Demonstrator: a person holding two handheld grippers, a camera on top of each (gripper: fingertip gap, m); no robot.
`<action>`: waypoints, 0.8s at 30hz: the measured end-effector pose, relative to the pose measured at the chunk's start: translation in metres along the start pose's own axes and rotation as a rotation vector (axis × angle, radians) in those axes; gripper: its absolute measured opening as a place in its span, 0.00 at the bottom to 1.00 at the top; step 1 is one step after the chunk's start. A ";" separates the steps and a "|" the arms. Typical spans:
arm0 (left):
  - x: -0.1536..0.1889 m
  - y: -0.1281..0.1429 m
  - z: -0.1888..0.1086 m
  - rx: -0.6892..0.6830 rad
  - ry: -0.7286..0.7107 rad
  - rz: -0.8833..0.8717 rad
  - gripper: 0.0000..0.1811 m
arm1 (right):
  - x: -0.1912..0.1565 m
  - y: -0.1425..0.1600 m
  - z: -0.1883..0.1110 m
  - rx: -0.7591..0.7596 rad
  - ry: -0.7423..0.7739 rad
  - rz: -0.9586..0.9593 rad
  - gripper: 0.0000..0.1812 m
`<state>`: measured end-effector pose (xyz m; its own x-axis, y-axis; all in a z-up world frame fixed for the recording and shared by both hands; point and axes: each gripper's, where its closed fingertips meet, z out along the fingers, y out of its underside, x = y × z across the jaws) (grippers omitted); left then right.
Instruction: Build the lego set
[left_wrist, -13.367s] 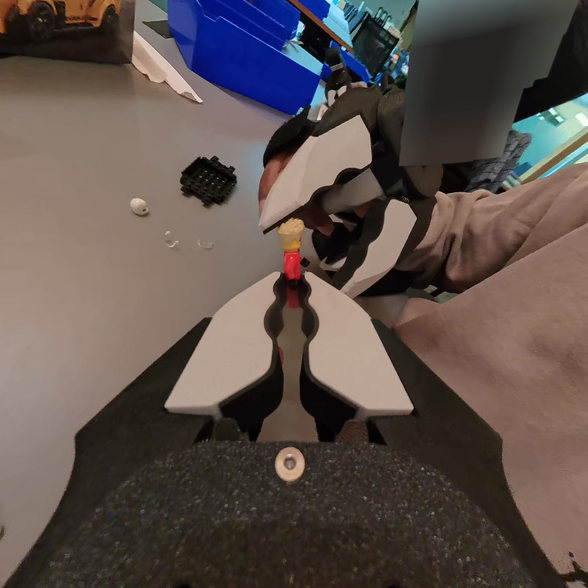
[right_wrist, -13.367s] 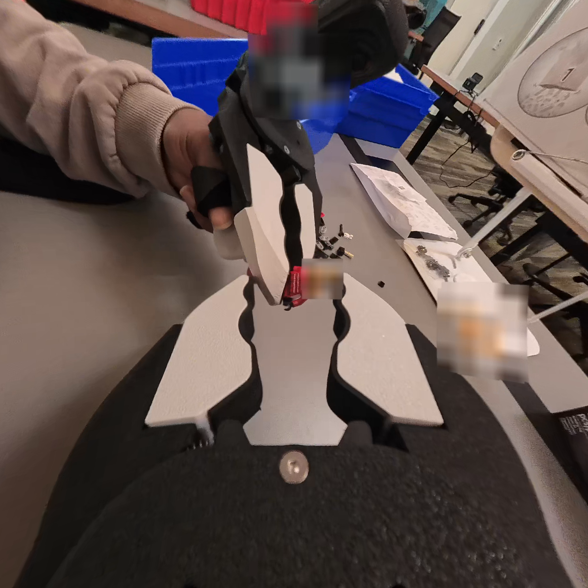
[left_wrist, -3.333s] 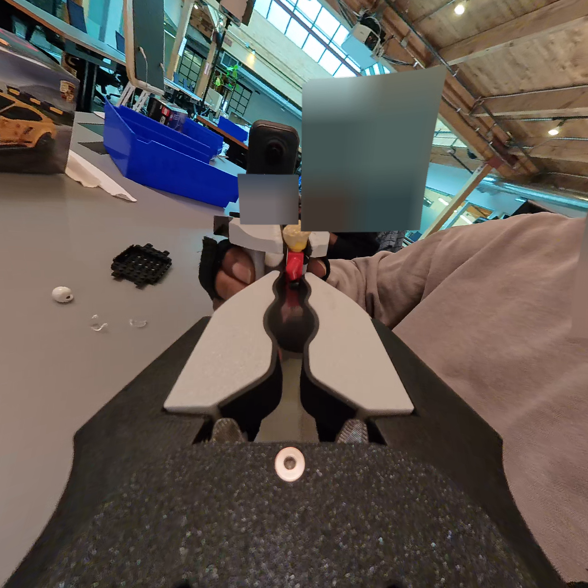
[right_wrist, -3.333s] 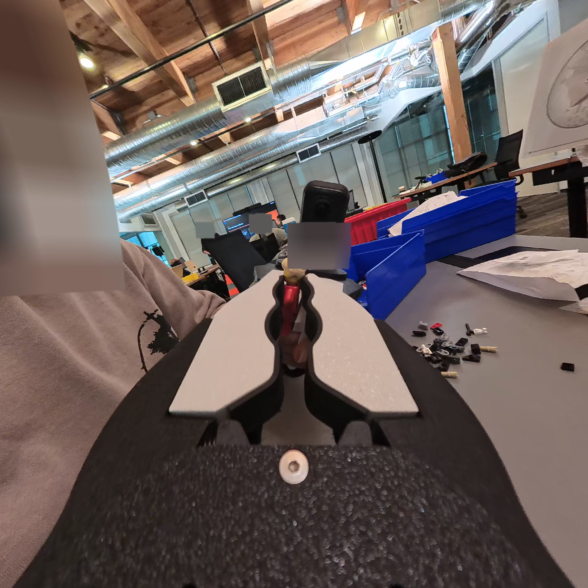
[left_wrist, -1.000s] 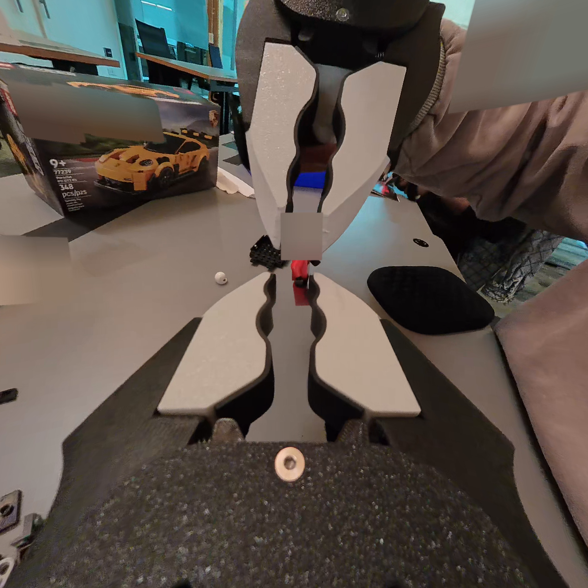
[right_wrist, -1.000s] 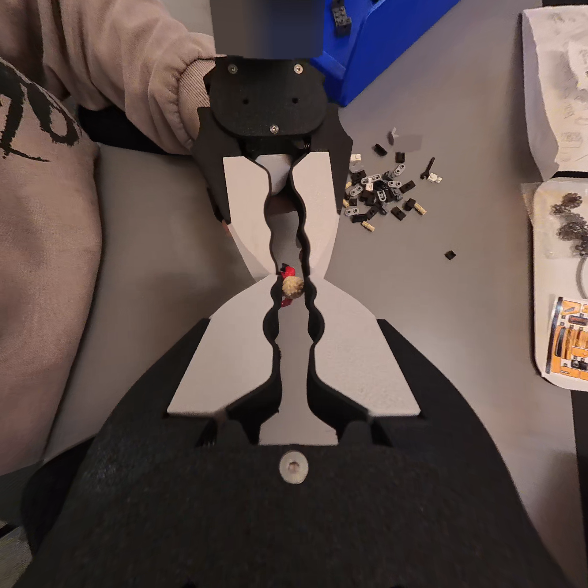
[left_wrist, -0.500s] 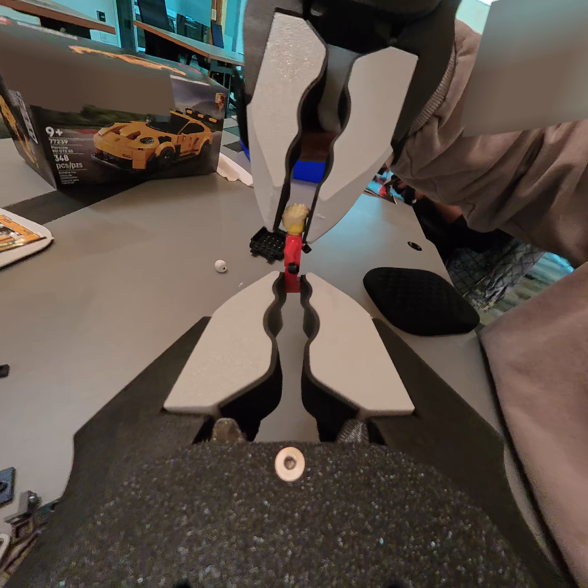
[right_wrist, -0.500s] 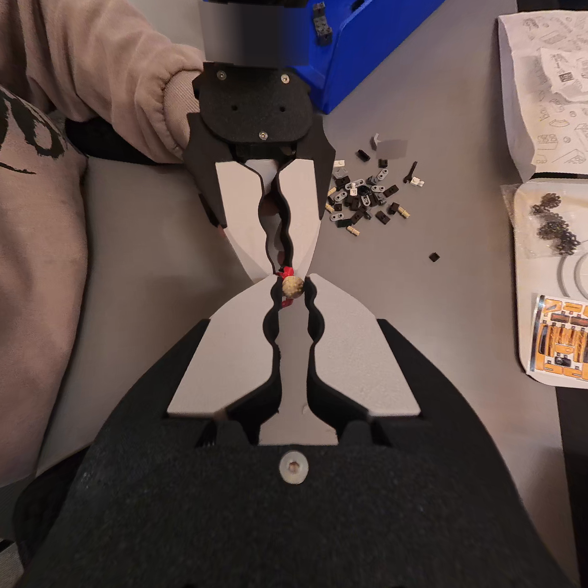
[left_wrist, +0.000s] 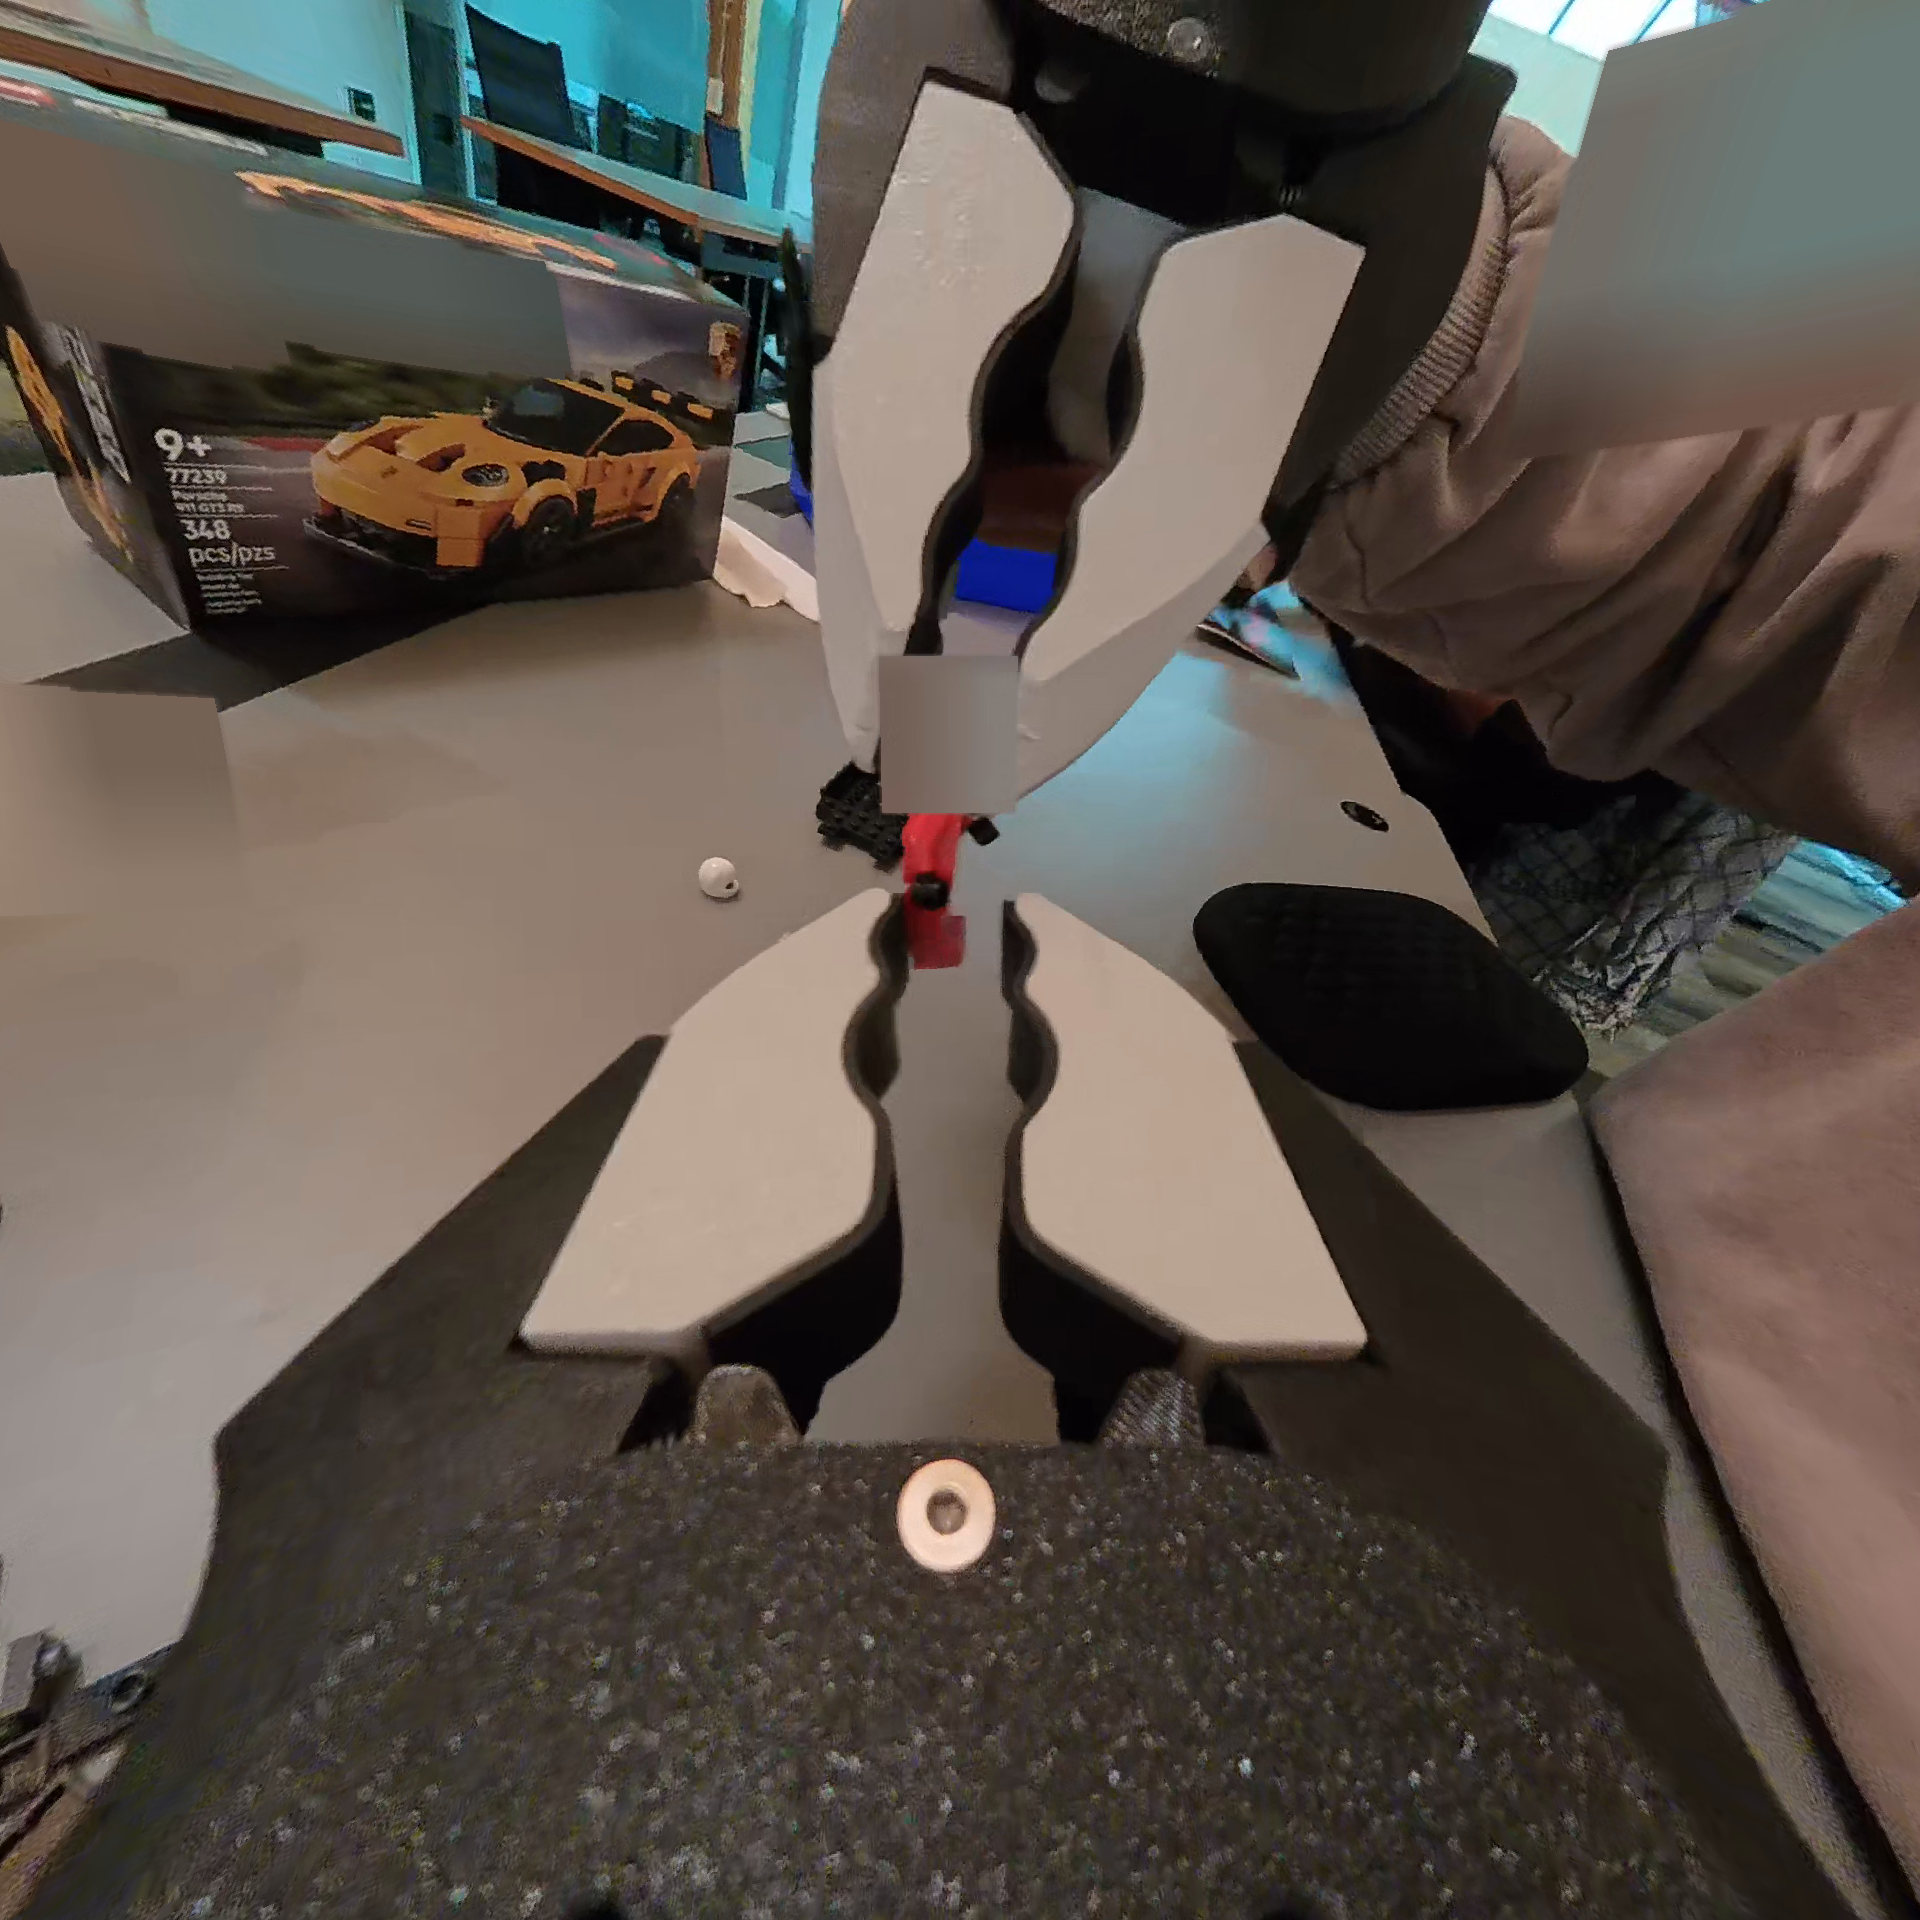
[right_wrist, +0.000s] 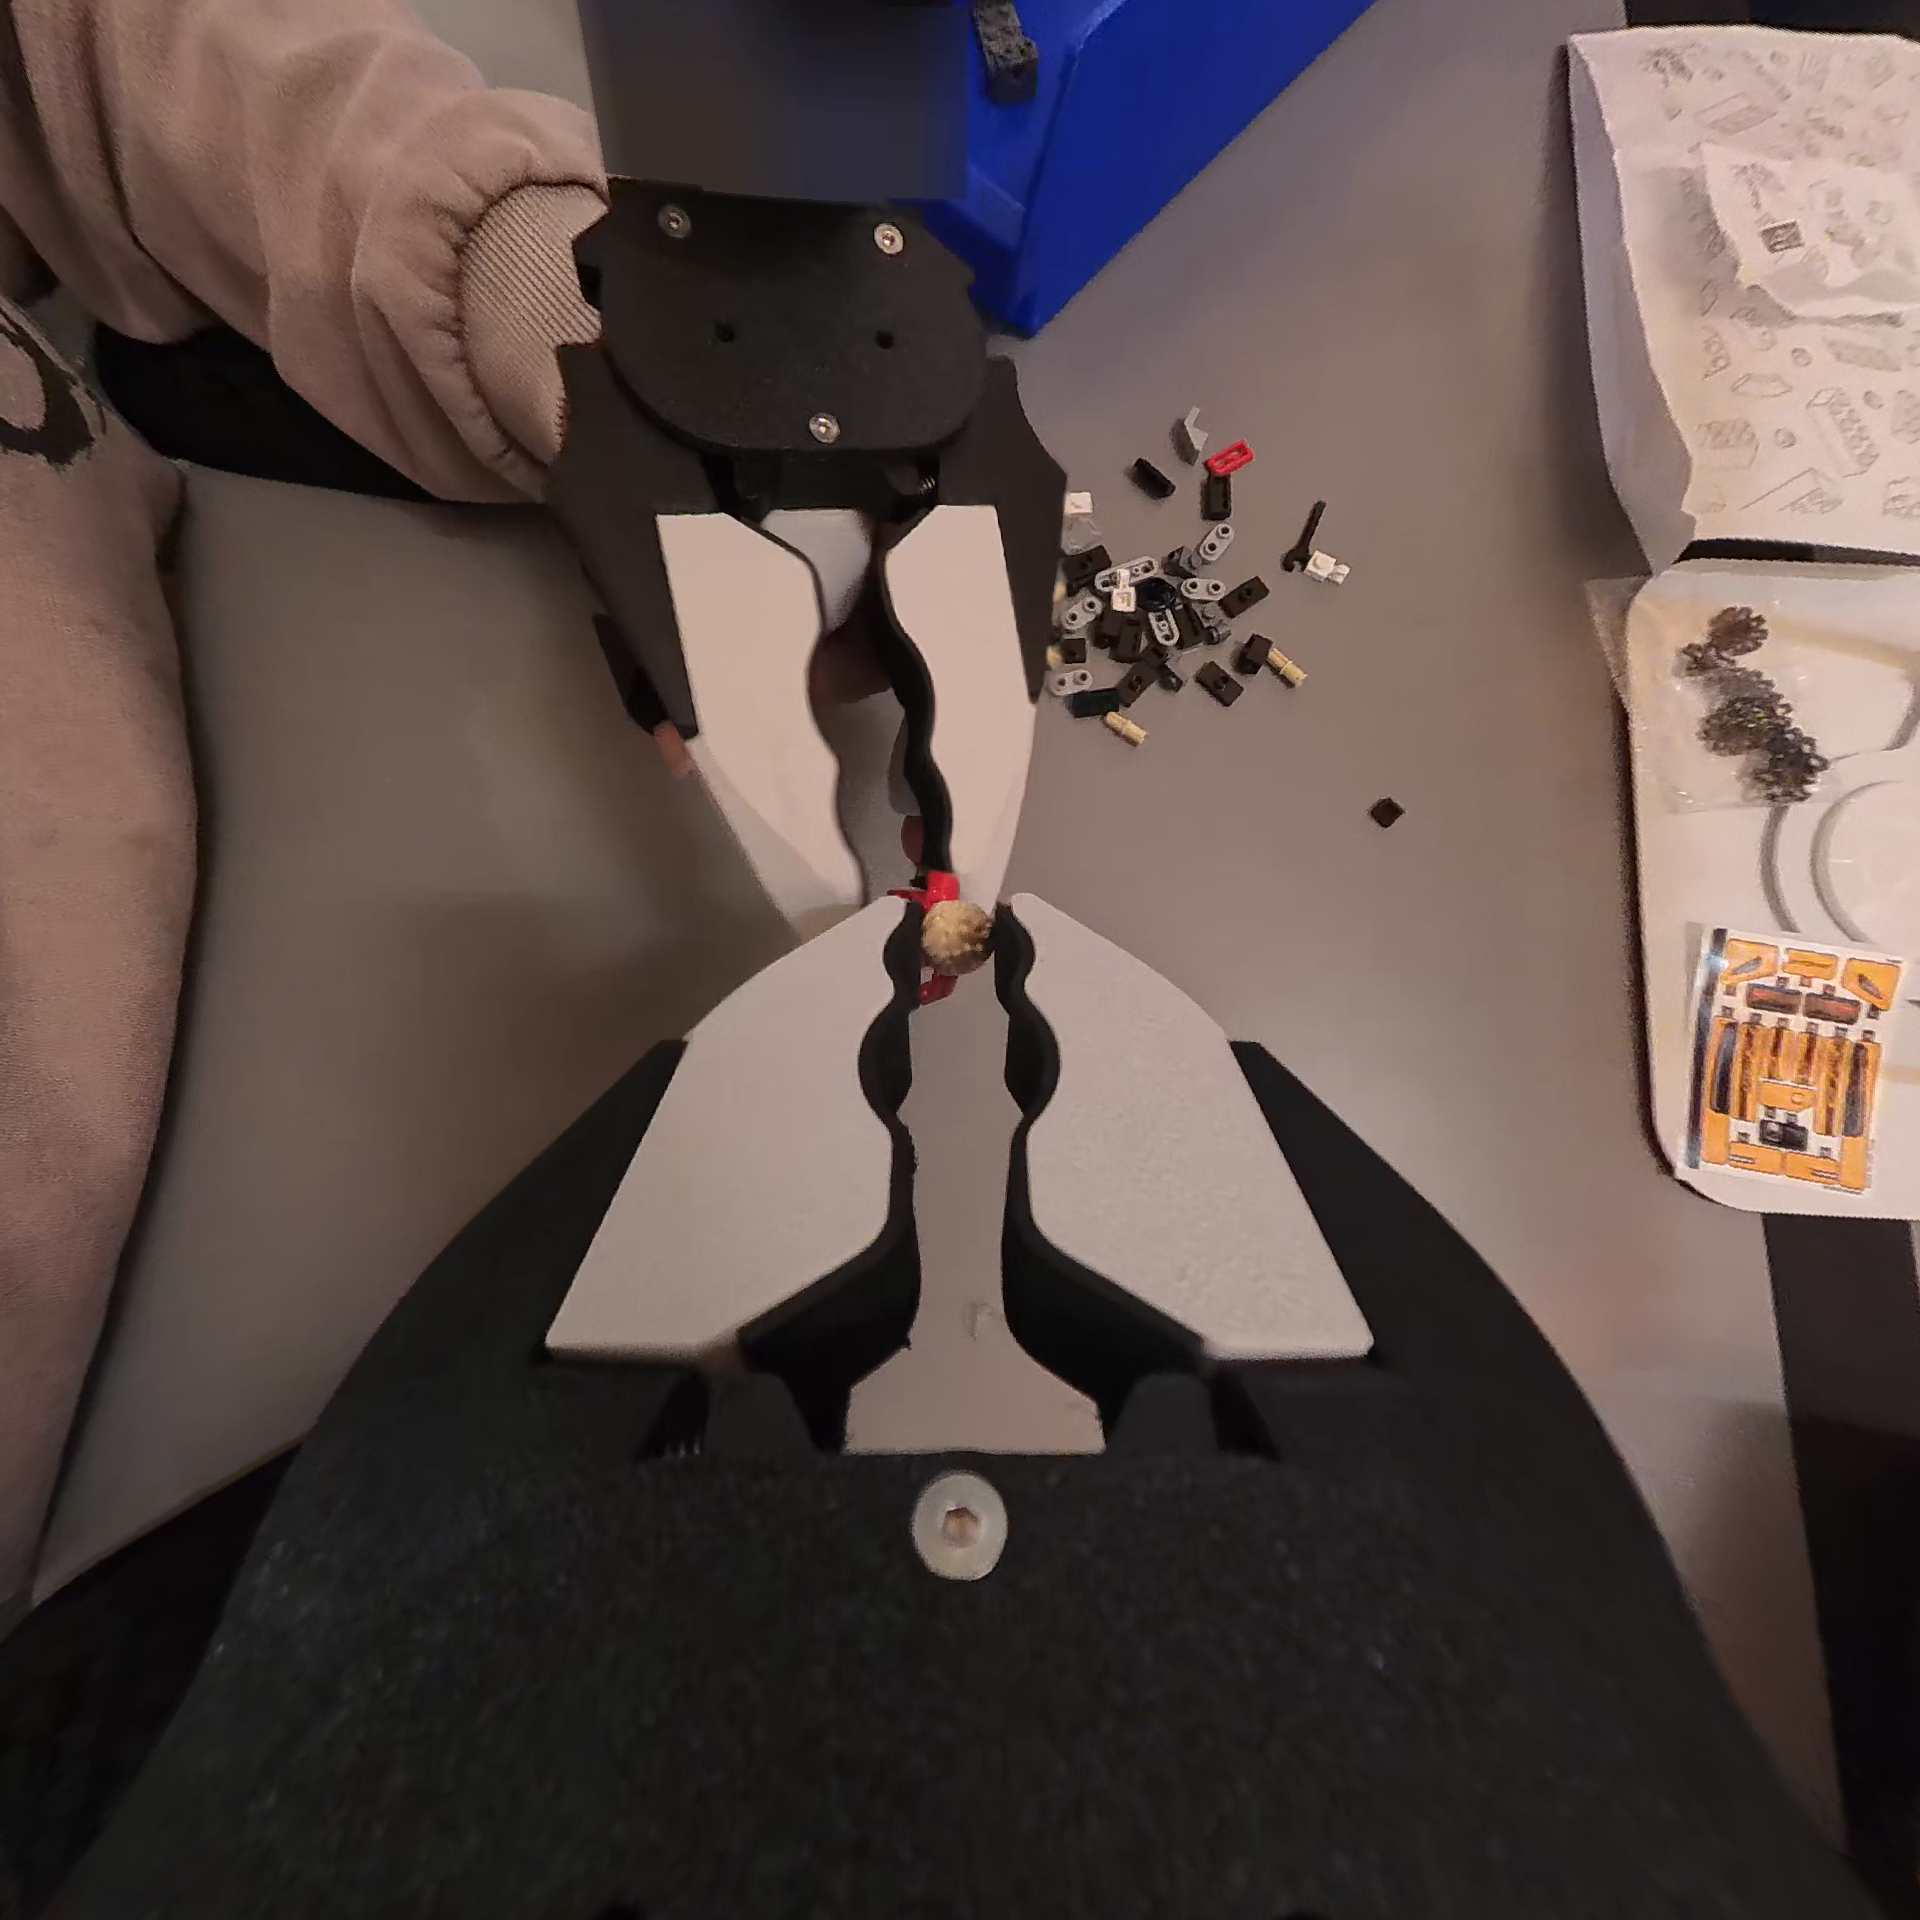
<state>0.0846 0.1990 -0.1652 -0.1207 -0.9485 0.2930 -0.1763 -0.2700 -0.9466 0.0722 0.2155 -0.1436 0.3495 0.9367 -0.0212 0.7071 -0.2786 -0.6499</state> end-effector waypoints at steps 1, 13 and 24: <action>-0.001 0.001 0.000 -0.008 -0.010 0.003 0.05 | -0.002 0.000 0.000 0.009 -0.008 0.009 0.07; 0.007 0.001 -0.001 -0.013 0.039 0.012 0.05 | -0.009 0.007 -0.001 0.053 -0.041 0.014 0.14; 0.006 0.008 0.002 -0.016 0.049 -0.023 0.04 | -0.011 0.010 0.001 0.088 -0.045 0.012 0.07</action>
<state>0.0842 0.1908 -0.1712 -0.1642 -0.9326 0.3215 -0.1955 -0.2887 -0.9373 0.0748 0.2023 -0.1507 0.3281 0.9426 -0.0618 0.6456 -0.2716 -0.7138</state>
